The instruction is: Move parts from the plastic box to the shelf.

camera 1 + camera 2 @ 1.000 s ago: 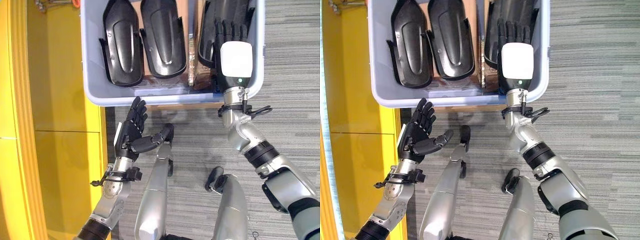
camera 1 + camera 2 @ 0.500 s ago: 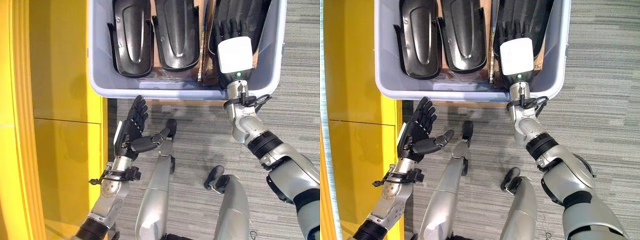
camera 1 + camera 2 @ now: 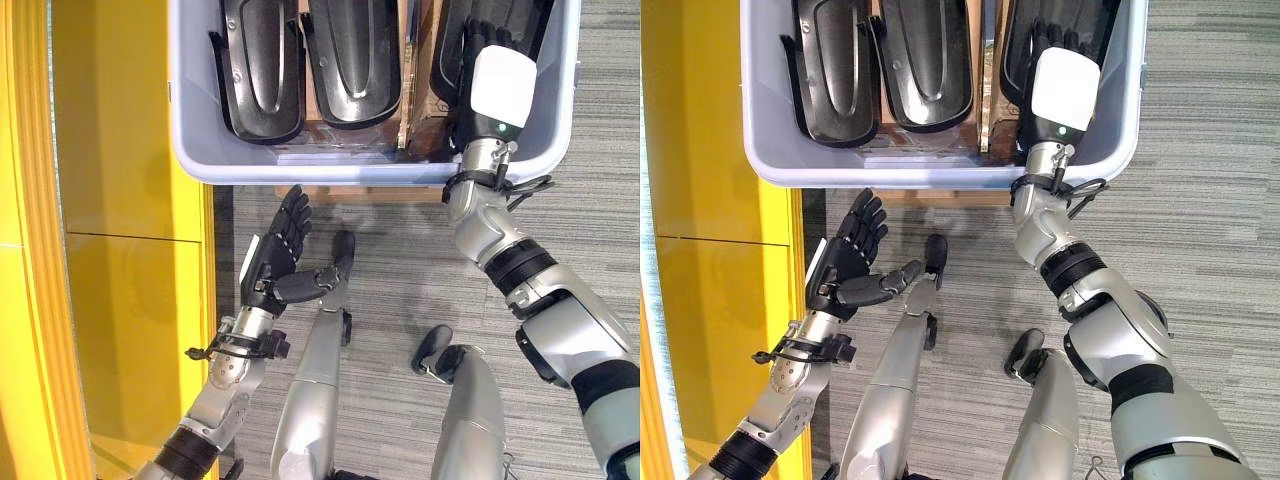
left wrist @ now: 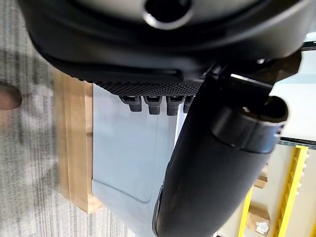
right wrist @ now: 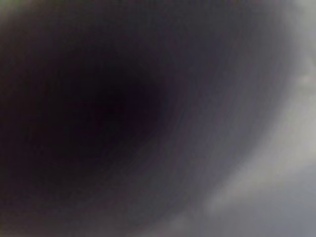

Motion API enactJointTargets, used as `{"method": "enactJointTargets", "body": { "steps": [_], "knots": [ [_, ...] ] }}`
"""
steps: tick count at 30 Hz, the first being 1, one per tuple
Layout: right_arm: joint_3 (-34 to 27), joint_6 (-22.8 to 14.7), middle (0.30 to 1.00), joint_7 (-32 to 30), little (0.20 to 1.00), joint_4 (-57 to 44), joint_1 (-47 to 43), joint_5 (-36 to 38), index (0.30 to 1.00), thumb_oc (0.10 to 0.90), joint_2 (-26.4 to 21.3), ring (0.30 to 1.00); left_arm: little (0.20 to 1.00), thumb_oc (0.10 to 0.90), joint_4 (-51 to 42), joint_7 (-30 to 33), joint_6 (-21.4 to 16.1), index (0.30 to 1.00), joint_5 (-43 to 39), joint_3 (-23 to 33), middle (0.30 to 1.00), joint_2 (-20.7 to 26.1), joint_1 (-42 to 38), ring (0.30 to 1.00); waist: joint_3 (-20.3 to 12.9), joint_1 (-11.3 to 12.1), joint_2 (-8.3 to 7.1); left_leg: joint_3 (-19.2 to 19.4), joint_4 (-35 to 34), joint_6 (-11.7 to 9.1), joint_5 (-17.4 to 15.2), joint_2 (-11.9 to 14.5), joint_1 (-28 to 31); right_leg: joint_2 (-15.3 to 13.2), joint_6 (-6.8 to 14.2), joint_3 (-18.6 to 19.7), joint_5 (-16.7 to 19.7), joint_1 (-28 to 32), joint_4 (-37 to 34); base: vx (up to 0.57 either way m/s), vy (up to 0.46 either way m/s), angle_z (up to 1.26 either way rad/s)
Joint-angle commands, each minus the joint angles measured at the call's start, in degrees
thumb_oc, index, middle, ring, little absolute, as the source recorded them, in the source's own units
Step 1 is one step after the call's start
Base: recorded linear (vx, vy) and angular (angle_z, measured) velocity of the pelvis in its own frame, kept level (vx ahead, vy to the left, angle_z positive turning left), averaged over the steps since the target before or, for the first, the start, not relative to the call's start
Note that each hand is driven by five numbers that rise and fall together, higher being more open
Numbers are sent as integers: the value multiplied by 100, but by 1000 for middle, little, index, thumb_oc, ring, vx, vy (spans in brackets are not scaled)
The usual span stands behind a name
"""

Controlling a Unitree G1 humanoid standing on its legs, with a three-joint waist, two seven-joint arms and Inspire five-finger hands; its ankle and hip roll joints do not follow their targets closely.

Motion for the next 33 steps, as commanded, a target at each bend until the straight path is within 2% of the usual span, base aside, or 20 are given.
{"method": "enactJointTargets", "body": {
  "steps": [1, 3, 4, 6, 10, 14, 17, 18, 22, 28, 29, 30, 33],
  "knots": [
    [-165, 178, 300, 1082, 300, 1328, 768, 1473, 300, 400, 80, 300, 1000, 900, -496, 15, -378, 1000, 90, -49, 1000, -63, -375, 1000, 187, 256, 472, 450, 621, 404, -990, -394, -101, 205, -222, -155, 299, -65, 340, -37, -19, 4],
    [-176, 113, 300, 1101, 300, 1396, 795, 1526, 300, 400, 56, 300, 1000, 900, -495, 13, -393, 1000, 80, -73, 1000, -52, -393, 1000, 187, 247, 486, 458, 624, 408, -993, -393, -84, 196, -225, -153, 292, -59, 355, -55, -31, 4],
    [-196, -78, 300, 1124, 300, 1503, 804, 1441, 300, 400, 32, 300, 1000, 900, -442, -41, -472, 1000, 34, -98, 1000, -45, -431, 1000, 187, 228, 496, 469, 631, 413, -1013, -397, -13, 186, -231, -154, 287, 7, 351, -90, -54, 9],
    [-202, -190, 300, 1161, 300, 1518, 817, 1271, 300, 400, 24, 300, 1000, 900, -406, -83, -504, 1000, 12, -98, 1000, -41, -468, 1000, 187, 206, 476, 482, 603, 411, -1028, -393, 121, 185, -223, -176, 293, 142, 303, -83, -56, 7],
    [-122, -315, 300, 1230, 300, 1433, 1063, 942, 300, 400, 42, 300, 1000, 900, -315, -37, -518, 1000, 58, -44, 1000, -65, -520, 1000, 187, 99, 352, 526, 530, 360, -1039, -327, 525, 236, -213, -190, 290, 587, 126, -71, -57, -1],
    [31, -443, 300, 1027, 300, 1370, 1248, 437, 300, 400, 99, 300, 1000, 900, -146, -33, -596, 1000, 55, -27, 1000, -110, -553, 1000, 187, 9, 274, 559, 491, 323, -1043, -254, 844, 294, -229, -169, 260, 926, 11, -37, -26, -2],
    [106, -515, 300, 837, 300, 1357, 1282, 374, 300, 400, 125, 300, 1000, 900, -63, -106, -631, 1000, -28, -29, 1000, -116, -576, 1000, 187, -13, 244, 562, 467, 317, -1058, -233, 1046, 294, -228, -175, 257, 1133, -67, -35, -41, -4],
    [193, -538, 300, 598, 300, 1210, 1304, 43, 300, 400, 93, 300, 1000, 900, 58, -117, -745, 1000, -137, 10, 1000, -109, -611, 1000, 187, -58, 145, 550, 461, 321, -1117, -202, 1412, 273, -202, -180, 275, 1540, -217, -43, -71, 0],
    [256, -636, 300, 384, 300, 1011, 1390, 29, 300, 400, 23, 300, 1000, 900, 166, -127, -714, 1000, -47, 104, 1000, -140, -661, 1000, 187, -125, 0, 523, 453, 310, -1178, -171, 1858, 261, -172, -183, 308, 2039, -452, -19, -52, -1],
    [-4, -987, 300, -121, 300, 235, 1531, 203, 300, 400, -268, 300, 1000, 900, 195, -126, -598, 1000, 135, 308, 1000, -156, -662, 1000, 187, -284, -203, 480, 283, 263, -1206, -83, 2722, 324, -173, -151, 354, 2919, -862, 7, -15, -6],
    [-93, -1071, 300, -172, 300, 116, 1525, 145, 300, 400, -324, 300, 1000, 900, 200, -150, -557, 1000, 124, 356, 1000, -154, -665, 1000, 187, -308, -223, 480, 235, 248, -1198, -64, 2855, 339, -173, -145, 364, 3052, -932, -29, 17, -4],
    [-273, -1302, 300, -538, 300, -358, 1524, -224, 300, 400, -512, 300, 1000, 900, 212, -187, -526, 1000, 109, 443, 1000, -158, -665, 1000, 187, -358, -209, 517, 59, 250, -1036, 69, 3108, 410, -203, -193, 525, 3327, -1185, 0, 0, 0],
    [-596, -1346, 300, -760, 300, -1281, 1749, -422, 300, 400, -717, 300, 1000, 900, 253, -206, -451, 1000, -62, 588, 1000, -235, -579, 1000, -42, -488, -317, 571, -116, 194, -1009, 185, 3408, 439, -173, -168, 591, 3663, -1502, 26, 17, -6]
  ]
}}
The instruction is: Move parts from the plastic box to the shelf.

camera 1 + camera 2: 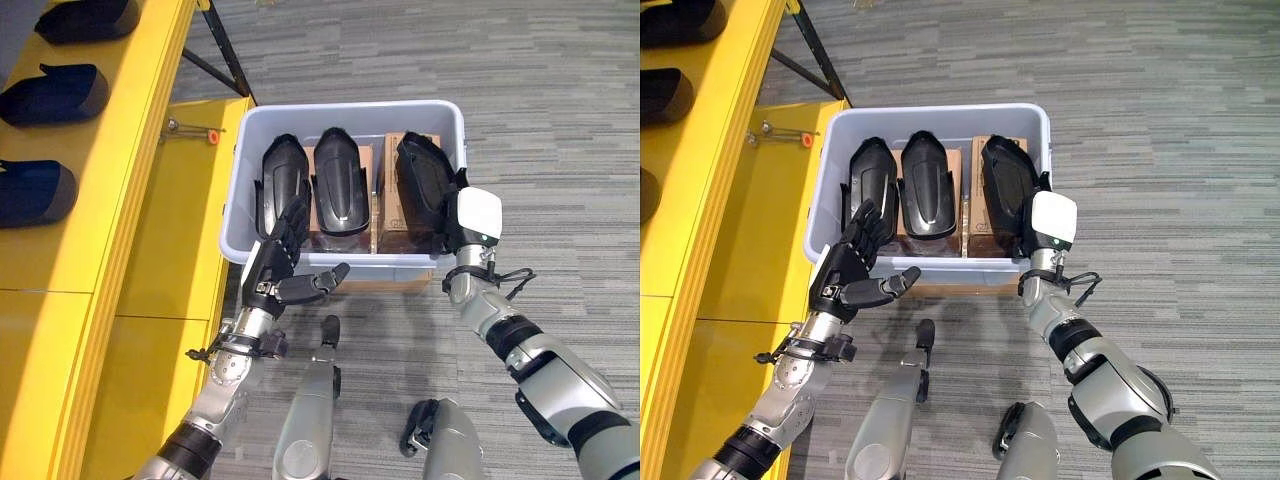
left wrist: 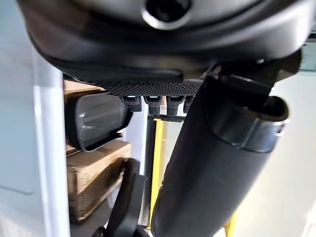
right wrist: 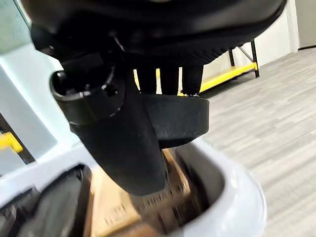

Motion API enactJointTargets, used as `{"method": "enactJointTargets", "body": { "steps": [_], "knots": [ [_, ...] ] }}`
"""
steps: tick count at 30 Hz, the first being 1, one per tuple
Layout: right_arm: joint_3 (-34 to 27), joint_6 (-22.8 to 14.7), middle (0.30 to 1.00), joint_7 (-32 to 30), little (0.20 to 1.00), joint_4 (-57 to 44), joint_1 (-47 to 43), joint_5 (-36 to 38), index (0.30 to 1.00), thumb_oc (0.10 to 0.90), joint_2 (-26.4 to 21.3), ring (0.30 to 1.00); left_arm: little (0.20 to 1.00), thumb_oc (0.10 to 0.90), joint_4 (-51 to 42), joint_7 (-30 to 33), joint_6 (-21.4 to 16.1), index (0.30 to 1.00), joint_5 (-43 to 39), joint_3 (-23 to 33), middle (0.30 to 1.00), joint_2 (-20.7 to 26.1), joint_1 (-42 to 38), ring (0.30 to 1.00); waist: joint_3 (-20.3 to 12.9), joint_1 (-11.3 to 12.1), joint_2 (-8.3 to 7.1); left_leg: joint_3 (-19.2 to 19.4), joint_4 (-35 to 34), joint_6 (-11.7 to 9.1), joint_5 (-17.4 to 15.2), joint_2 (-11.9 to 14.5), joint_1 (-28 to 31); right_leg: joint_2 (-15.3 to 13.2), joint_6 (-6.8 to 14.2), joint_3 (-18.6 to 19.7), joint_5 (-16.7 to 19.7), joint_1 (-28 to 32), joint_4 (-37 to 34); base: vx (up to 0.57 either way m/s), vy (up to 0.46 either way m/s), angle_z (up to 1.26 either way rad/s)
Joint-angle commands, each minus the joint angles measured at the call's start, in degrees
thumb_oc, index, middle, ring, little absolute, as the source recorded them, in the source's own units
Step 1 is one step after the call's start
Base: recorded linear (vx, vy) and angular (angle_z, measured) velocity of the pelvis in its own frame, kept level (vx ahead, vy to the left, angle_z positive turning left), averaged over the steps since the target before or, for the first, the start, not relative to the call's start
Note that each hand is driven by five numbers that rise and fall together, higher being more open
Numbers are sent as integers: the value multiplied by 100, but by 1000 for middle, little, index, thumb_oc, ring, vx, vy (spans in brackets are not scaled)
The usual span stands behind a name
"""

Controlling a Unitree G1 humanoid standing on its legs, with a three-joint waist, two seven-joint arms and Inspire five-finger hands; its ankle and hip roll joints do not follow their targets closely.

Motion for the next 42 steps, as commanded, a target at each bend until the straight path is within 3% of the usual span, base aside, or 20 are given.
{"method": "enactJointTargets", "body": {
  "steps": [1, 3, 6, 10, 13, 17, 21, 23, 25, 26, 28, 29, 32, 34, 38, 42],
  "knots": [
    [-761, -461, 300, -1063, 300, -1035, -551, -630, 300, 400, -502, 300, 1000, 900, -338, -126, -408, 1000, -45, 496, 1000, -217, -426, 1000, 150, -183, -177, 206, 250, -24, -928, 146, 402, 385, -449, -179, 476, 578, -688, 99, 15, -9],
    [-1012, -595, 300, -1467, 300, -1597, -164, -814, 300, 400, -571, 300, 1000, 900, -346, -163, -336, 1000, 14, 548, 1000, -342, -276, 1000, -55, -293, -237, 242, 72, -64, -887, 226, 666, 411, -425, -143, 549, 835, -933, 124, -7, -12],
    [-1488, -528, 300, -1595, 300, -2588, 492, -970, 300, 400, -629, 300, 1000, 900, -420, -147, -178, 1000, 217, 564, 1000, -432, 8, 1000, -387, -465, -311, 293, -150, -111, -848, 336, 1025, 454, -406, -80, 617, 1207, -1249, 164, -29, -17],
    [-1944, -702, 300, -1511, 300, -3362, 1153, -1133, 300, 400, -695, 300, 1000, 900, -412, -99, -108, 1000, 333, 611, 1000, -525, 394, 1000, -768, -658, -306, 339, -307, -151, -825, 529, 1368, 574, -468, -2, 558, 1448, -1299, 153, -57, -16],
    [-2067, -815, 300, -1415, 300, -3640, 1357, -1143, 300, 400, -703, 300, 1000, 900, -382, -97, -155, 1000, 318, 658, 1000, -543, 551, 1000, -830, -731, -338, 384, -370, -185, -817, 599, 1545, 595, -512, 27, 441, 1501, -1177, 34, -86, -18],
    [-2125, -1202, 300, -933, 300, -4245, 1445, -1261, 300, 400, -720, 300, 1000, 900, -414, 5, -264, 1000, 43, 868, 1000, -560, 780, 1000, -888, -849, -363, 441, -611, -280, -615, 916, 1804, 792, -676, 88, 176, 1521, -829, -28, -194, -19],
    [-1967, -1412, 300, -451, 300, -4573, 1396, -1256, 300, 400, -741, 300, 1000, 900, -359, 64, -298, 1000, 0, 1052, 1000, -604, 875, 1000, -924, -855, -374, 499, -808, -320, -374, 1156, 1883, 970, -735, 77, 152, 1546, -823, -44, -240, -23],
    [-1843, -1520, 300, -46, 300, -4844, 1370, -1206, 300, 400, -769, 300, 1000, 900, -317, -21, -257, 1000, 41, 1105, 1000, -600, 1024, 1000, -912, -821, -398, 466, -793, -325, -285, 1156, 1893, 995, -734, 88, 198, 1596, -928, -42, -251, -8],
    [-1706, -1767, 300, 223, 300, -5049, 1436, -1240, 300, 400, -794, 300, 1000, 900, -323, -97, -284, 1000, 73, 1184, 1000, -625, 1213, 1000, -884, -701, -362, 326, -426, -291, -224, 882, 1580, 1114, -794, 136, 383, 1776, -1415, -36, -236, 11],
    [-1695, -1821, 300, 240, 300, -5092, 1461, -1261, 300, 400, -819, 300, 1000, 900, -308, -153, -318, 1000, 101, 1201, 1000, -614, 1241, 1000, -887, -700, -377, 450, -265, -242, -418, 706, 1532, 1115, -790, 84, 389, 1831, -1520, -84, -220, 29],
    [-1673, -1838, 300, 260, 300, -5456, 1713, -1290, 300, 400, -910, 300, 1000, 900, -400, -361, -247, 1000, 187, 1244, 1000, -552, 1223, 1000, -1091, -655, -404, 1286, 150, 72, -1271, 70, 1478, 1068, -665, -395, 739, 1916, -2221, -116, -250, 79],
    [-1671, -1831, 300, 242, 300, -5486, 1763, -1300, 300, 400, -915, 300, 1000, 900, -403, -397, -236, 1000, 191, 1245, 1000, -548, 1215, 1000, -1121, -661, -461, 1327, 225, 47, -1448, -18, 1529, 1019, -614, -399, 704, 1983, -2308, -52, -183, 129],
    [-1690, -1929, 300, 146, 300, -5533, 1943, -1292, 300, 400, -873, 300, 1000, 900, -500, -433, -189, 1000, 182, 1223, 1000, -470, 1148, 1000, -1298, -715, -594, 1946, 722, 289, -2028, -183, 1730, 916, -471, -760, 1053, 2136, -2910, -28, -65, 116],
    [-1635, -1769, 300, 83, 300, -5503, 1852, -1346, 300, 400, -730, 300, 1000, 900, -596, -438, -92, 1000, 224, 1087, 1000, -424, 1007, 1000, -1521, -781, -662, 2451, 792, 414, -2314, -225, 2026, 895, -375, -994, 1226, 2251, -3249, 26, 52, 89],
    [-1605, -1723, 300, 127, 300, -5514, 1781, -1276, 300, 400, -666, 300, 1000, 900, -823, -357, -38, 1000, 219, 1015, 1000, -350, 1029, 1000, -1650, -593, -634, 2070, 282, 462, -2264, -492, 2133, 872, -262, -1006, 1255, 2274, -3163, 157, 156, 35],
    [-1606, -1742, 300, 345, 300, -5560, 1697, -1355, 300, 400, -634, 300, 1000, 900, -858, -581, -67, 1000, 167, 1156, 1000, -299, 1063, 1000, -1730, -448, -633, 1949, -297, 601, -2128, -683, 2300, 830, -47, -1046, 1347, 2142, -2723, 137, 177, -4]
  ]
}}
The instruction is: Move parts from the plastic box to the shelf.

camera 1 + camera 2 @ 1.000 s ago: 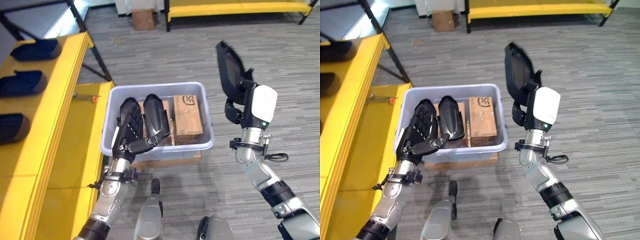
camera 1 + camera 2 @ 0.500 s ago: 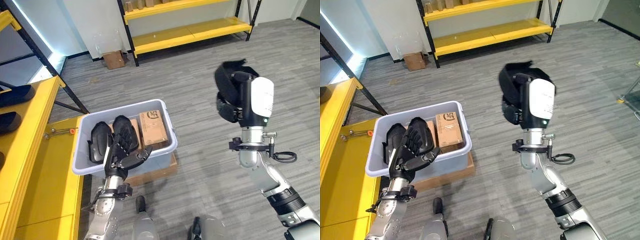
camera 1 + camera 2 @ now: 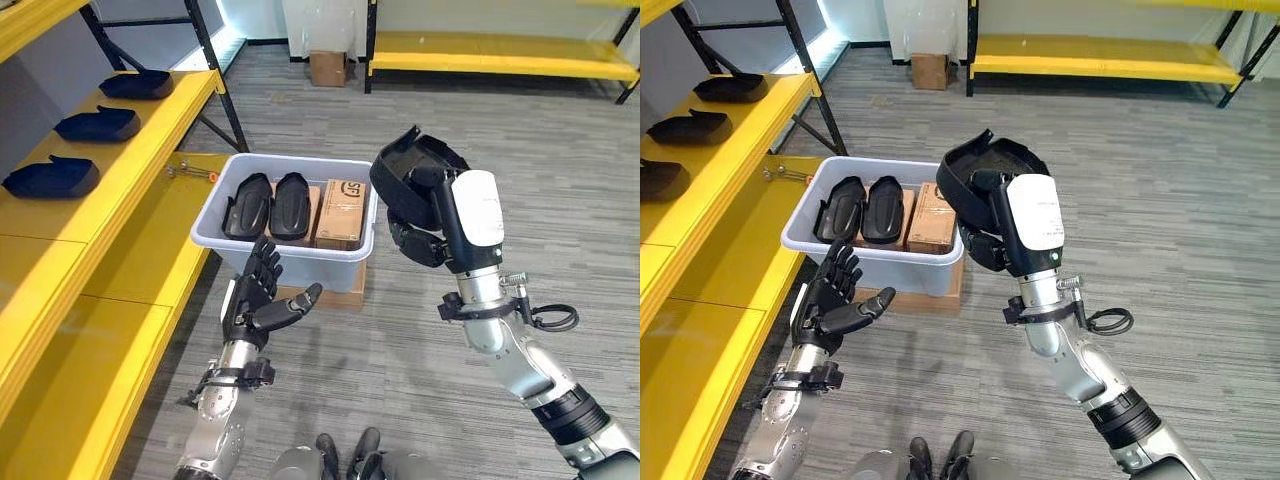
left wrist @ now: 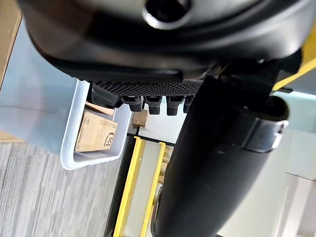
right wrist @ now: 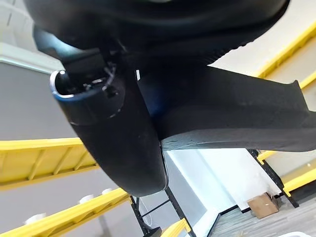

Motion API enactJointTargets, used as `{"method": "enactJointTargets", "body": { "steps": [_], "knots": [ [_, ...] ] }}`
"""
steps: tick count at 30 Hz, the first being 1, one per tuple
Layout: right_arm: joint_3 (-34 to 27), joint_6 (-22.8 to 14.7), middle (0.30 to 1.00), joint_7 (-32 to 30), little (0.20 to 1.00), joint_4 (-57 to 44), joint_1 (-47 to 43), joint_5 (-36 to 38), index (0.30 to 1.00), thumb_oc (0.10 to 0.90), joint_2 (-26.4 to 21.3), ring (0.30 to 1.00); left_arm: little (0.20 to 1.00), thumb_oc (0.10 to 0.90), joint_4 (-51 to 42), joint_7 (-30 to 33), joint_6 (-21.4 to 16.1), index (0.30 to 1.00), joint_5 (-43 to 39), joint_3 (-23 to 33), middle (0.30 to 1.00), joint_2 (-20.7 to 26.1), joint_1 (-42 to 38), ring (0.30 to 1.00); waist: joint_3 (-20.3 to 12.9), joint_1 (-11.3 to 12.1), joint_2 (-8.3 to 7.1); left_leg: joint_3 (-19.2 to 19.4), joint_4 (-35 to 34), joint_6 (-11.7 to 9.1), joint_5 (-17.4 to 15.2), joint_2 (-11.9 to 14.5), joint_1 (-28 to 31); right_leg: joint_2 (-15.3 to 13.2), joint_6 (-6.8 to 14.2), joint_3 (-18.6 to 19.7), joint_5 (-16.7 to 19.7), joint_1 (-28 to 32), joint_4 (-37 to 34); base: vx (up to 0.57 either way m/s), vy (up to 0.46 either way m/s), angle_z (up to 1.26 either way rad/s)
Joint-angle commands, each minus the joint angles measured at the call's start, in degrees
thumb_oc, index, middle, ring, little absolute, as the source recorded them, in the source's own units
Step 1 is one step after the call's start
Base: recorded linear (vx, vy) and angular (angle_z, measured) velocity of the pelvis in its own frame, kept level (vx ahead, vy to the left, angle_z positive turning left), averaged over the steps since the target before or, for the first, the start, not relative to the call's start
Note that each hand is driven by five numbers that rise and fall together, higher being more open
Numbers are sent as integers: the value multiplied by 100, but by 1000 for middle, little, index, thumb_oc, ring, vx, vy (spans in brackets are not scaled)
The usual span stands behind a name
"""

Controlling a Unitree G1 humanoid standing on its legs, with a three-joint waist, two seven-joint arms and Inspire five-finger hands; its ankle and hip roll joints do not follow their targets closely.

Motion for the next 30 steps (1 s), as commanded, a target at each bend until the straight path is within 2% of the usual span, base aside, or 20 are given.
{"method": "enactJointTargets", "body": {
  "steps": [1, 3, 4, 5, 6, 8, 9, 10, 11, 12, 13, 14, 15, 16, 17, 19, 20, 22, 26, 30],
  "knots": [
    [-413, -352, 300, -209, 300, -522, -753, -302, 300, 400, 75, 300, 1000, 900, -641, -358, -540, 1000, 110, 184, 1000, 318, -137, 1000, -742, 200, -52, -65, -471, -40, 176, -67, 57, -610, 461, 191, -21, 747, 998, 88, 190, 16],
    [-399, -427, 300, -156, 300, -547, -758, -518, 300, 400, 104, 300, 1000, 900, -654, -454, -578, 1000, 100, 209, 1000, 364, -112, 1000, -747, 275, -128, -113, -638, 166, 172, -257, 41, -726, 830, 294, 615, 682, 1877, 72, 185, 38],
    [-399, -488, 300, -138, 300, -562, -746, -591, 300, 400, 118, 300, 1000, 900, -677, -454, -569, 1000, 102, 216, 1000, 382, -108, 1000, -745, 285, -147, -162, -680, 239, 167, -329, 34, -772, 951, 394, 786, 583, 2206, -13, 99, 31],
    [-394, -558, 300, -124, 300, -568, -726, -649, 300, 400, 114, 300, 1000, 900, -700, -450, -555, 1000, 99, 219, 1000, 391, -96, 1000, -723, 281, -121, -189, -720, 292, 291, -303, -9, -711, 923, 498, 1025, 400, 2509, -11, 23, 22],
    [-376, -641, 300, -113, 300, -561, -704, -703, 300, 400, 104, 300, 1000, 900, -727, -437, -529, 1000, 82, 208, 1000, 404, -79, 1000, -709, 255, -110, -373, -754, 288, 321, -317, 8, -624, 909, 729, 1034, 201, 2606, 14, -87, 34],
    [-349, -980, 300, -79, 300, -524, -672, -840, 300, 400, 57, 300, 1000, 900, -700, -386, -563, 1000, -13, 172, 1000, 426, -71, 1000, -682, 178, -63, -758, -781, 184, 409, -287, 64, -517, 715, 966, 627, -2, 2327, 124, -187, 61],
    [-324, -1000, 300, -66, 300, -594, -634, -952, 300, 400, -10, 300, 1000, 900, -652, -545, -532, 1000, -52, 149, 1000, 421, -126, 1000, -655, 126, -23, -1126, -800, 95, 446, -259, 112, -616, 620, 1223, 516, -155, 1728, 143, -281, 96],
    [-322, -1009, 300, -13, 300, -674, -591, -1010, 300, 400, -77, 300, 1000, 900, -678, -608, -483, 1000, -96, 133, 1000, 449, -157, 1000, -640, 85, 2, -1348, -836, 58, 470, -218, 134, -678, 601, 1414, 595, -216, 1334, 190, -387, 111],
    [-297, -1025, 300, 4, 300, -750, -525, -1053, 300, 400, -169, 300, 1000, 900, -709, -667, -424, 1000, -146, 82, 1000, 477, -185, 1000, -601, -6, -6, -1737, -894, 22, 463, -227, 211, -781, 643, 1864, 816, -195, 642, 207, -399, 136],
    [-280, -1035, 300, 1, 300, -808, -489, -1082, 300, 400, -252, 300, 1000, 900, -725, -710, -390, 1000, -158, 28, 1000, 515, -233, 1000, -611, -89, 1, -2029, -921, -5, 458, -204, 227, -822, 708, 2308, 1033, -280, 235, 165, -291, 149],
    [-280, -1035, 300, 1, 300, -808, -489, -1082, 300, 400, -252, 300, 1000, 900, -725, -710, -390, 1000, -158, 28, 1000, 515, -233, 1000, -611, -89, 1, -2029, -921, -5, 458, -204, 227, -822, 708, 2308, 1033, -280, 235, 181, -318, 173],
    [-231, -1004, 300, 7, 300, -841, -496, -1158, 300, 400, -317, 300, 1000, 900, -717, -751, -343, 1000, -165, -86, 1000, 552, -324, 1000, -598, -206, -20, -2388, -929, -50, 351, -200, 302, -927, 821, 2869, 1424, -439, -191, 152, -328, 167],
    [-178, -1051, 300, 44, 300, -830, -588, -1171, 300, 400, -349, 300, 1000, 900, -726, -660, -350, 1000, -162, -179, 1000, 592, -395, 1000, -562, -249, -53, -2541, -935, -95, 301, -163, 352, -997, 883, 3081, 1710, -563, -369, 194, -451, 142],
    [-111, -1116, 300, 92, 300, -784, -739, -1189, 300, 400, -359, 300, 1000, 900, -752, -563, -382, 1000, -164, -241, 1000, 632, -453, 1000, -529, -248, -61, -2649, -966, -147, 244, -80, 428, -1005, 925, 3175, 1761, -636, -396, 120, -380, 149],
    [-41, -1223, 300, 91, 300, -739, -886, -1240, 300, 400, -386, 300, 1000, 900, -737, -550, -466, 1000, -212, -279, 1000, 661, -477, 1000, -511, -234, -59, -2784, -1024, -202, 256, 5, 474, -920, 952, 3241, 1580, -599, -418, 122, -351, 145],
    [56, -1329, 300, 322, 300, -820, -1092, -1145, 300, 400, -519, 300, 1000, 900, -734, -462, -484, 1000, -301, -295, 1000, 657, -469, 1000, -552, -176, -95, -3062, -1008, -307, 343, 60, 448, -811, 947, 3141, 1287, -340, -488, 130, -343, 133],
    [79, -1370, 300, 414, 300, -872, -1152, -1072, 300, 400, -577, 300, 1000, 900, -770, -413, -453, 1000, -339, -272, 1000, 657, -447, 1000, -568, -131, -113, -3073, -1006, -341, 375, 89, 446, -806, 911, 3041, 1245, -252, -520, 111, -309, 118],
    [297, -1507, 300, 587, 300, -1116, -1427, -875, 300, 400, -854, 300, 1000, 900, -945, -208, -416, 1000, -391, -164, 1000, 646, -361, 1000, -600, 17, -168, -3002, -993, -496, 473, 247, 391, -804, 753, 2636, 1045, 37, -602, 108, -316, 108],
    [704, -1862, 300, 532, 300, -1093, -1993, -942, 300, 400, -1209, 300, 1000, 900, -1042, -78, -600, 1000, -277, -87, 1000, 678, -133, 1000, -603, 251, -153, -3006, -990, -685, 757, 524, 206, -783, 530, 2116, 805, 280, -632, 58, -232, 36],
    [1117, -1914, 300, 626, 300, -1132, -2495, -1124, 300, 400, -1363, 300, 1000, 900, -989, -49, -658, 1000, -309, -2, 1000, 668, 11, 1000, -615, 447, -111, -2883, -1009, -857, 1069, 879, 102, -741, 313, 1664, 479, 450, -435, 117, -164, 62]
  ]
}}
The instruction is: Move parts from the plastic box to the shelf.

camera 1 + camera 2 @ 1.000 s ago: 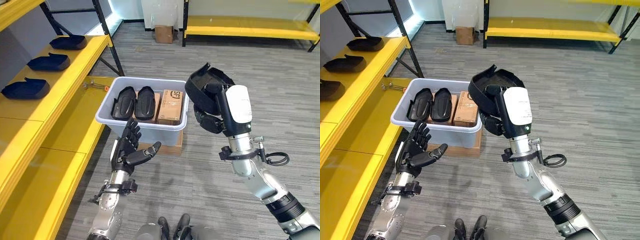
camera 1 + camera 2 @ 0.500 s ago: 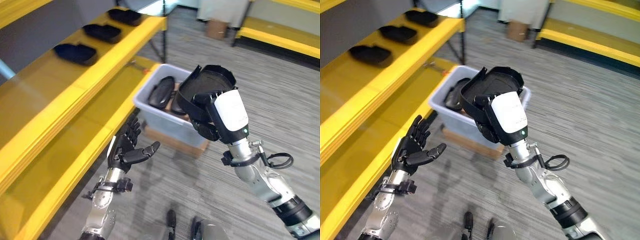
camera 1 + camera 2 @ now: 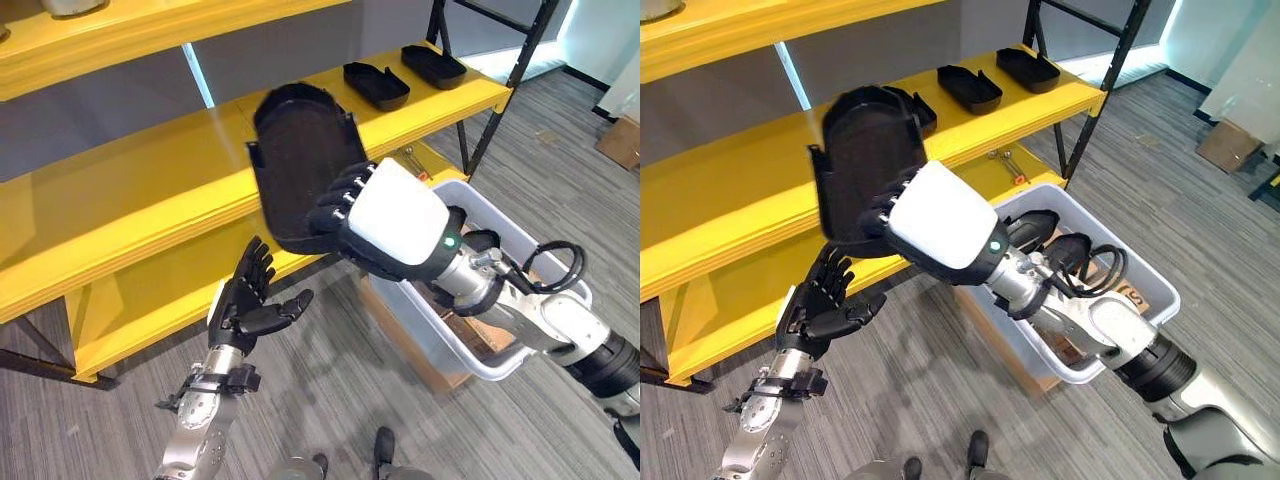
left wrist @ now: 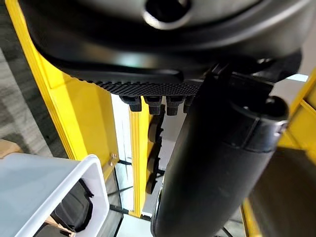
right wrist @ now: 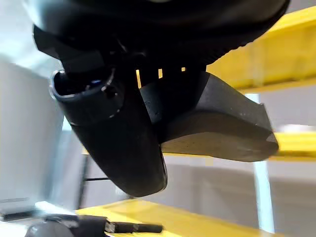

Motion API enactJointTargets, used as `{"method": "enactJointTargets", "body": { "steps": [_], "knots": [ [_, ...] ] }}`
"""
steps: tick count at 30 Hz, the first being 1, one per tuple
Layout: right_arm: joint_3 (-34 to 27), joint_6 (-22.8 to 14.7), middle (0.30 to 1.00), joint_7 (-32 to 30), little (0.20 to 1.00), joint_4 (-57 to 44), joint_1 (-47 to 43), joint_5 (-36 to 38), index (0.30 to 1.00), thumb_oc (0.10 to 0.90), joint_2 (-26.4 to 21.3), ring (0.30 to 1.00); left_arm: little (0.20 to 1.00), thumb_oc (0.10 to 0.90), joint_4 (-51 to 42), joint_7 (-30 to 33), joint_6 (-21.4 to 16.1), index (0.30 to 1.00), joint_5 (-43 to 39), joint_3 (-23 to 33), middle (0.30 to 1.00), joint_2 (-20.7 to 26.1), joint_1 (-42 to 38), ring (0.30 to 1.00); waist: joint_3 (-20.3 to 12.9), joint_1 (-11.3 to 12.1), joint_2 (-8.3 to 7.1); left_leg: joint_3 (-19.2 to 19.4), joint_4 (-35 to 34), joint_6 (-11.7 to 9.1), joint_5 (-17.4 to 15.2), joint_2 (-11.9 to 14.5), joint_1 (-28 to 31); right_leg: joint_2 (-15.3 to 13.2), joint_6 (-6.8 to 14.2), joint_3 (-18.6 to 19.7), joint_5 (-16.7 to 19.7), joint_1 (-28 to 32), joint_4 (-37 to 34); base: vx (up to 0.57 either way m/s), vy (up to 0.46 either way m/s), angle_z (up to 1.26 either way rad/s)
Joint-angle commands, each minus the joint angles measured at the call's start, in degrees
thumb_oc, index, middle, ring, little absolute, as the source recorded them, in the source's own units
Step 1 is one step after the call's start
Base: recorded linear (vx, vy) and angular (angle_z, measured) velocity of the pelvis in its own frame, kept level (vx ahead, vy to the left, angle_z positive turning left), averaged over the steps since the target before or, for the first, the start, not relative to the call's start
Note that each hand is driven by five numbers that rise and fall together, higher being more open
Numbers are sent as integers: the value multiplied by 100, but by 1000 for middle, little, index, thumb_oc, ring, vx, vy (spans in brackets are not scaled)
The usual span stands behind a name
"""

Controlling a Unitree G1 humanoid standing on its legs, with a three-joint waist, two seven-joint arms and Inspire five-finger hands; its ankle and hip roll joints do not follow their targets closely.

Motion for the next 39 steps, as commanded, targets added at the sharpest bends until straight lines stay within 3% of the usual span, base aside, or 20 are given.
{"method": "enactJointTargets", "body": {
  "steps": [1, 2, 3, 5, 6, 11, 18, 19, 20, 22, 24, 25, 27, 30, 33, 39],
  "knots": [
    [-149, -175, 300, -284, 300, -692, -535, 38, 300, 400, -42, 300, 1000, 900, -600, -2, -653, 1000, -29, 44, 1000, 210, -303, 1000, -540, 107, 95, 263, -705, -327, 1062, 1038, -411, -433, 419, -645, -1153, 39, 1091, 95, -78, 94],
    [-171, -127, 300, -232, 300, -671, -535, 4, 300, 400, -103, 300, 1000, 900, -511, -159, -637, 1000, -45, 15, 1000, 169, -326, 1000, -569, 91, 99, 562, -668, -343, 1080, 1062, -457, -459, 404, -895, -1182, 93, 1093, 125, -67, 136],
    [-296, -73, 300, -108, 300, -631, -467, -16, 300, 400, -241, 300, 1000, 900, -389, -395, -538, 1000, -46, -60, 1000, 114, -456, 1000, -643, 4, 101, 1236, -584, -352, 1033, 1034, -545, -504, 393, -1374, -1197, 225, 1025, 117, -30, 141],
    [-493, -168, 300, -70, 300, -645, -229, -66, 300, 400, -336, 300, 1000, 900, -319, -430, -463, 1000, 24, -153, 1000, 82, -555, 1000, -680, -74, 95, 1705, -426, -354, 1018, 969, -639, -525, 404, -1722, -1180, 368, 985, 160, 18, 188],
    [-621, -176, 300, -40, 300, -669, -3, -196, 300, 400, -358, 300, 1000, 900, -293, -499, -412, 1000, 17, -193, 1000, 88, -595, 1000, -697, -91, 89, 2048, -422, -286, 915, 795, -685, -514, 428, -1922, -1166, 481, 950, 234, 50, 188],
    [-595, -6, 300, -7, 300, -591, 239, -306, 300, 400, -232, 300, 1000, 900, -425, -601, -332, 1000, -22, -165, 1000, 203, -394, 1000, -755, 16, 22, 2002, -763, -147, 859, 556, -533, -459, 459, -1841, -1391, 614, 1078, 237, 161, 73],
    [-562, 105, 300, 23, 300, -347, 131, -372, 300, 400, -20, 300, 1000, 900, -601, -733, -329, 1000, -78, -158, 1000, 330, -335, 1000, -740, 208, -88, 1997, -682, 201, 605, 269, -362, -666, 620, -1875, -1253, 603, 1217, 170, 232, 22],
    [-618, 215, 300, 74, 300, -329, 146, -415, 300, 400, 14, 300, 1000, 900, -580, -799, -368, 1000, -72, -145, 1000, 347, -321, 1000, -708, 219, -99, 2045, -651, 289, 524, 215, -340, -718, 634, -1855, -1324, 559, 1438, 243, 488, -1],
    [-822, 530, 300, 12, 300, -205, 360, -568, 300, 400, 64, 300, 1000, 900, -506, -1019, -397, 1000, -149, -137, 1000, 356, -321, 1000, -637, 167, -142, 2031, -607, 485, 278, 51, -237, -980, 821, -1679, -1063, 240, 2512, 180, 507, -16],
    [-1071, 615, 300, -126, 300, -37, 611, -772, 300, 400, 78, 300, 1000, 900, -516, -1092, -426, 1000, -91, -209, 1000, 382, -348, 1000, -479, -11, -71, 1921, -546, 634, 254, 19, -180, -870, 790, -1419, -789, -290, 3179, 53, 164, 11],
    [-1189, 861, 300, -336, 300, -50, 714, -808, 300, 400, -27, 300, 1000, 900, -479, -1014, -511, 1000, -164, -295, 1000, 429, -482, 1000, -414, -248, -63, 1748, -522, 538, 164, 98, -64, -948, 832, -990, -542, -603, 2179, 70, -289, 35],
    [-1285, 987, 300, -476, 300, -68, 766, -776, 300, 400, -8, 300, 1000, 900, -512, -839, -477, 1000, -114, -329, 1000, 447, -600, 1000, -411, -373, -112, 1730, -492, 455, 55, 160, 26, -1251, 1028, -726, 74, -732, 1433, 124, -426, 32],
    [-1425, 1271, 300, -497, 300, 38, 779, -727, 300, 400, 139, 300, 1000, 900, -575, -617, -442, 1000, -82, -442, 1000, 480, -701, 1000, -400, -481, -181, 1734, -458, 324, -184, 342, 231, -1667, 1332, -378, 821, -866, 703, 208, -530, 69],
    [-1764, 1450, 300, -398, 300, 96, 960, -719, 300, 400, 35, 300, 1000, 900, -761, -616, -453, 1000, -48, -518, 1000, 485, -536, 1000, -470, -524, -170, 1520, -499, 111, -182, 533, 322, -1543, 1405, -304, 581, -539, 309, 191, -422, 59],
    [-1469, 1542, 300, -222, 300, 382, 411, -452, 300, 400, -182, 300, 1000, 900, -794, -696, -416, 1000, -293, -421, 1000, 365, -382, 1000, -544, -473, -81, 1581, -807, -107, 140, 785, 530, -1259, 1263, -620, -4, -309, 498, 116, -250, 50],
    [-1131, 1853, 300, -270, 300, 841, -115, -333, 300, 400, -265, 300, 1000, 900, -758, -843, -412, 1000, -350, -494, 1000, 313, -312, 1000, -558, -407, 19, 1595, -902, -249, 488, 1037, 459, -1044, 1010, -877, -430, -58, 728, 83, -101, -12]
  ]
}}
